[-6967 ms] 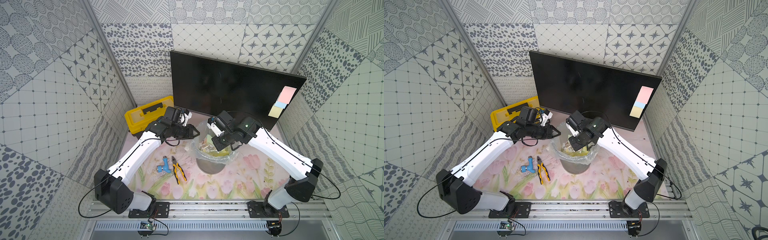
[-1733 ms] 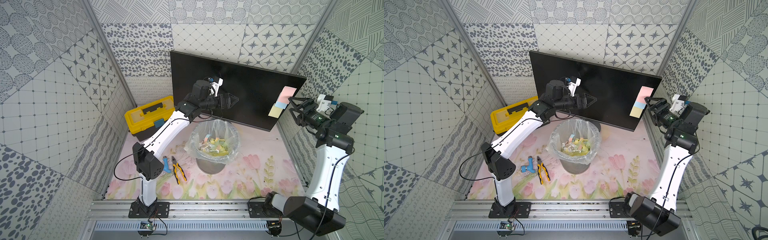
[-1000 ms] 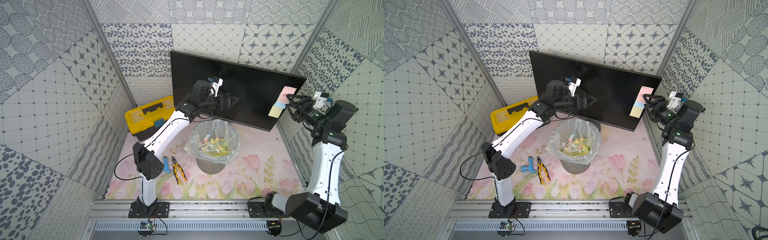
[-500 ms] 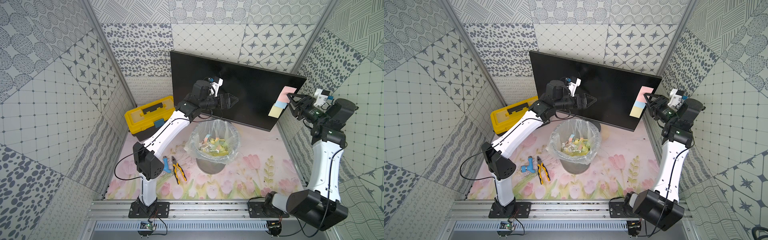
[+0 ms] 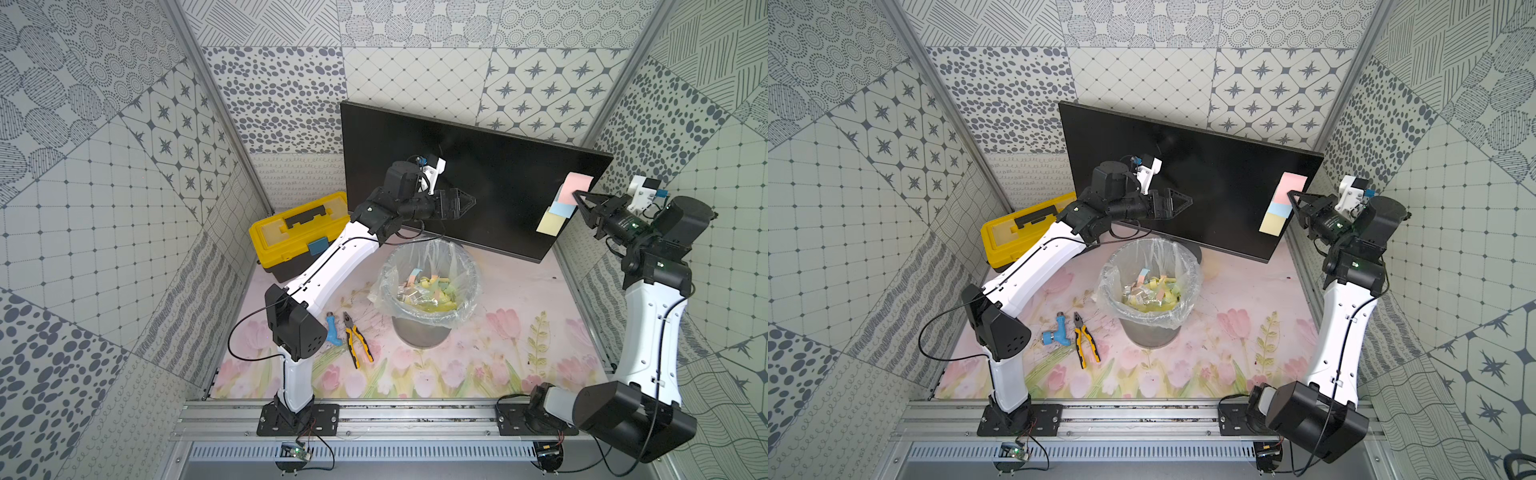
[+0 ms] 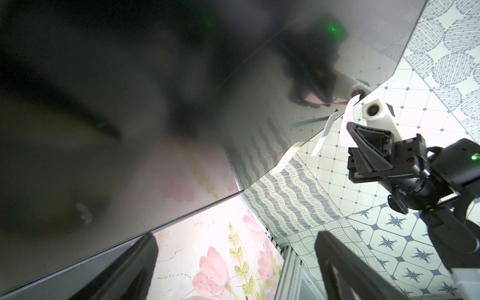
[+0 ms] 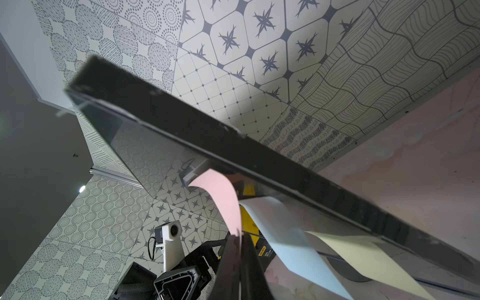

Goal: Remove the sticky note from the monitor
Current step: Tear off the sticky note from the monitor.

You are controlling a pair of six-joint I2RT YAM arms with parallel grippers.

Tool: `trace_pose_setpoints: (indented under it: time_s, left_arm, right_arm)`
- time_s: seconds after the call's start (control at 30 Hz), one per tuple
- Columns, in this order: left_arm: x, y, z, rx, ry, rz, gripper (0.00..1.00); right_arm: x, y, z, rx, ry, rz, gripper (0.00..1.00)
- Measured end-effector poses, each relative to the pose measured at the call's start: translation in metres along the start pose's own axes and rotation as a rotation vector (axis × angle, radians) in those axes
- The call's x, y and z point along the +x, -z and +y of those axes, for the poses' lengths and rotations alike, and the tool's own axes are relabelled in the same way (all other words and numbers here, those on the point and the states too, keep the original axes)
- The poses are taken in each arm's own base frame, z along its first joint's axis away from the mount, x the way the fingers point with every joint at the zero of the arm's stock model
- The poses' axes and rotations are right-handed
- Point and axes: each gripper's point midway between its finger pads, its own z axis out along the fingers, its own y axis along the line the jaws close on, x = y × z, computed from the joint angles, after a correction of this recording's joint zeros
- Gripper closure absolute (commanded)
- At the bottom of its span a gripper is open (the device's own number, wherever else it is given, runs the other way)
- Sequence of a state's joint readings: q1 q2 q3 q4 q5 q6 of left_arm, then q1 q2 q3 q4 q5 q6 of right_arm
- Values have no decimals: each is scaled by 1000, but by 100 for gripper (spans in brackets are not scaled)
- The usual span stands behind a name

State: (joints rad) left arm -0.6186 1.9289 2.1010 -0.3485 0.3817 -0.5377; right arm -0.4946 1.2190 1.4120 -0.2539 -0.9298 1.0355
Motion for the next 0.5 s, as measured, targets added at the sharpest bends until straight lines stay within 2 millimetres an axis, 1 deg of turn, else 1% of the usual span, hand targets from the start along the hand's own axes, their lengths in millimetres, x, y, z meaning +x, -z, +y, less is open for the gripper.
trace_pose_setpoints:
  time_s: [0.1,0.2,0.4,0.5]
  left_arm:
    - [2,8,3,-21,-3,4,1]
    - [0,19,7,-40,-4,-4,1]
    - [2,37,21,-86,14,-12,1]
    - [5,47,31,-112,27,-12,1]
  right_arm:
    - [2,4,7,-10,25,-5,100]
    - [3,7,18,-24,56,-9,100]
    - [5,14,50,-69,135,-18,100]
    - [10,17,69,-101,180,-13,100]
